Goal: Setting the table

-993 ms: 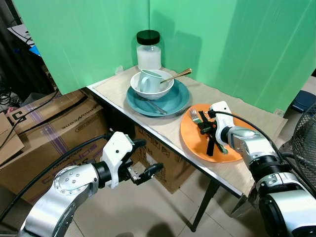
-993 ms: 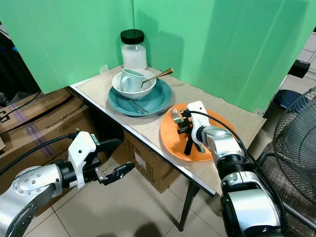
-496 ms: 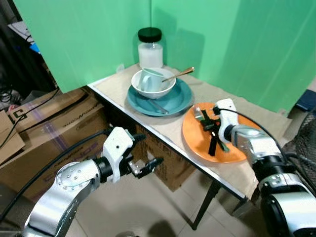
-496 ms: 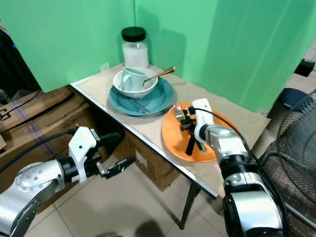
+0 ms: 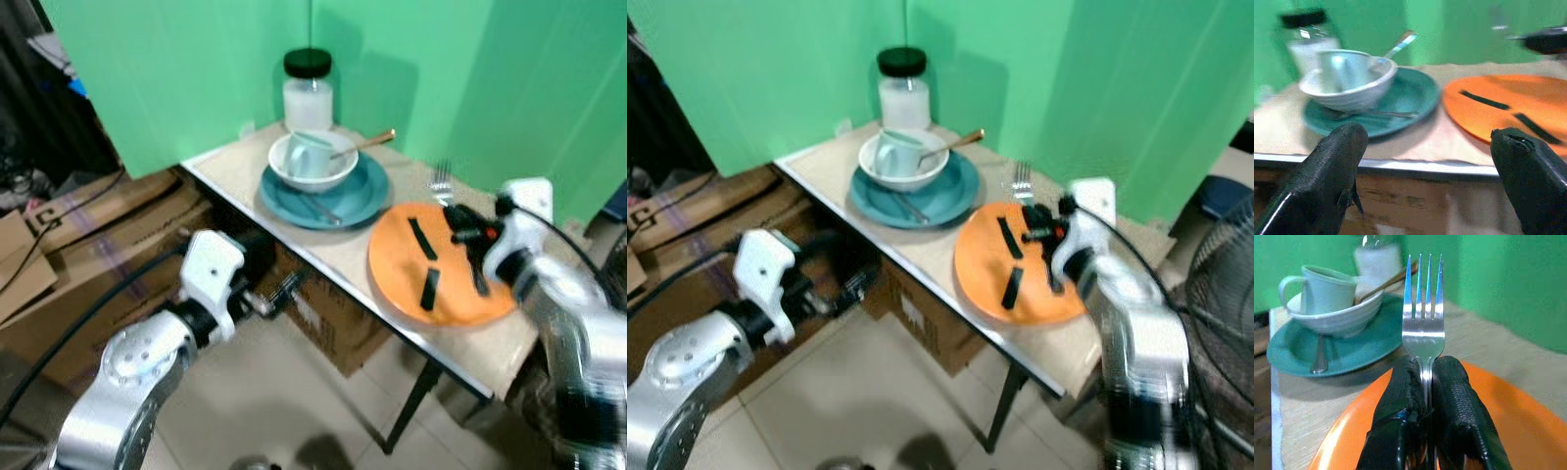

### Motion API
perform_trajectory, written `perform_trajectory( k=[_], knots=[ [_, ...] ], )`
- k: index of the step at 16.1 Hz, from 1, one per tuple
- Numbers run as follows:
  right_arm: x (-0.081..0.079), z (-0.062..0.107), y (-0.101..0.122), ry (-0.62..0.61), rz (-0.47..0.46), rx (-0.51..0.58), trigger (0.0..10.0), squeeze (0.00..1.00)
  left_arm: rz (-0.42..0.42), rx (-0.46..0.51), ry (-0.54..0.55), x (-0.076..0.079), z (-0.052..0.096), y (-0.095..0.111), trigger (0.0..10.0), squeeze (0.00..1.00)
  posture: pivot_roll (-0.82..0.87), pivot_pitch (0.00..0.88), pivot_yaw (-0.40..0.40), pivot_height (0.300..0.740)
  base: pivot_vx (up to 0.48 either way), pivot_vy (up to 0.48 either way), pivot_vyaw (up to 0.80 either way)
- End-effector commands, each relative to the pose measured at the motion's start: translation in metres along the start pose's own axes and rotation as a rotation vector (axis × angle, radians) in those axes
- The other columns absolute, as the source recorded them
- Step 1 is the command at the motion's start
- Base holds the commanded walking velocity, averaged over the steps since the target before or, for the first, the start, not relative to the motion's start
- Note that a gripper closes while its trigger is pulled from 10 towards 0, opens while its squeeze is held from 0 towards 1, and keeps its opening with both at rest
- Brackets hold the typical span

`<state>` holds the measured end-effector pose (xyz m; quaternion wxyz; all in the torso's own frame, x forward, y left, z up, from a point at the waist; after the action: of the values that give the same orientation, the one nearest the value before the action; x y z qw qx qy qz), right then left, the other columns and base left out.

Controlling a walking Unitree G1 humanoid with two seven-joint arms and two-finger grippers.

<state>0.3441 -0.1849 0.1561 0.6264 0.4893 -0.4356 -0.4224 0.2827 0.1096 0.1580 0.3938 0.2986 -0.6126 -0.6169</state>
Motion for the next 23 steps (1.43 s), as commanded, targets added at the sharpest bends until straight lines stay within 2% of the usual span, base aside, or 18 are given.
perform_trajectory(
  k=[1, 2, 3, 6, 7, 11, 13, 15, 22, 23],
  knots=[
    [-0.002, 0.011, 0.023, -0.048, 0.045, 0.087, 10.0, 0.00, -0.037, 0.018, 0.081, -0.009, -0.001, 0.007, 10.0, 0.00, 0.09, 0.000, 0.040, 0.740, 0.000, 0.000, 0.00],
    [-0.006, 0.019, 0.021, -0.108, 0.059, 0.088, 10.0, 0.00, -0.062, 0.038, 0.132, -0.013, -0.003, 0.009, 10.0, 0.00, 0.10, 0.000, 0.036, 0.740, 0.000, 0.000, 0.00],
    [-0.008, 0.026, 0.019, -0.166, 0.012, 0.105, 10.0, 0.00, -0.056, 0.068, 0.157, -0.013, -0.004, 0.011, 10.0, 0.00, 0.10, 0.000, 0.035, 0.740, 0.000, 0.000, -0.68],
    [-0.022, 0.033, 0.024, -0.193, 0.059, 0.164, 10.0, 0.00, -0.079, 0.070, 0.223, -0.018, -0.001, 0.008, 10.0, 0.00, 0.09, 0.000, 0.032, 0.740, 0.000, 0.000, -0.78],
    [-0.029, 0.033, 0.019, -0.169, 0.091, 0.153, 10.0, 0.00, -0.078, 0.069, 0.243, -0.018, -0.001, 0.005, 10.0, 0.00, 0.10, 0.000, 0.030, 0.740, 0.000, 0.000, -0.78],
    [-0.025, 0.025, 0.007, -0.227, 0.070, 0.089, 10.0, 0.00, -0.086, 0.064, 0.239, -0.015, -0.006, 0.002, 10.0, 0.00, 0.10, 0.000, 0.021, 0.740, 0.000, 0.000, -0.78],
    [-0.025, 0.022, -0.001, -0.239, 0.074, 0.040, 10.0, 0.00, -0.083, 0.059, 0.248, -0.018, -0.008, 0.002, 10.0, 0.00, 0.10, 0.000, 0.014, 0.740, 0.000, 0.000, -0.78],
    [-0.029, 0.020, -0.001, -0.223, 0.088, 0.034, 10.0, 0.00, -0.071, 0.057, 0.269, -0.024, -0.010, 0.001, 10.0, 0.00, 0.09, 0.000, 0.025, 0.740, 0.000, 0.000, -0.78],
    [-0.035, 0.017, -0.002, -0.207, 0.075, 0.025, 10.0, 0.00, -0.064, 0.052, 0.260, -0.023, -0.015, -0.002, 10.0, 0.00, 0.08, 0.000, 0.036, 0.740, 0.000, 0.000, -0.78],
    [-0.036, 0.017, 0.001, -0.204, 0.068, 0.031, 10.0, 0.00, -0.052, 0.073, 0.272, -0.026, -0.015, 0.004, 10.0, 0.00, 0.08, 0.000, 0.040, 0.740, 0.000, 0.000, -0.79]
  ],
)
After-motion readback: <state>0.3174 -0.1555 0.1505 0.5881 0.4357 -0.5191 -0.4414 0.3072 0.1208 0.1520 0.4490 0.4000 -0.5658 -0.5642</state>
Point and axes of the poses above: a point about 5 cm out from each wrist's last joint towards the gripper, its own z axis pointing back from the gripper into the wrist, its own y axis along the axis of the wrist's last joint, x = y × z, the point moved 6 cm from there along -z, pointing out of the wrist towards the gripper, and after that the axes turned 13 degrees about z, right-handed, at the moved point
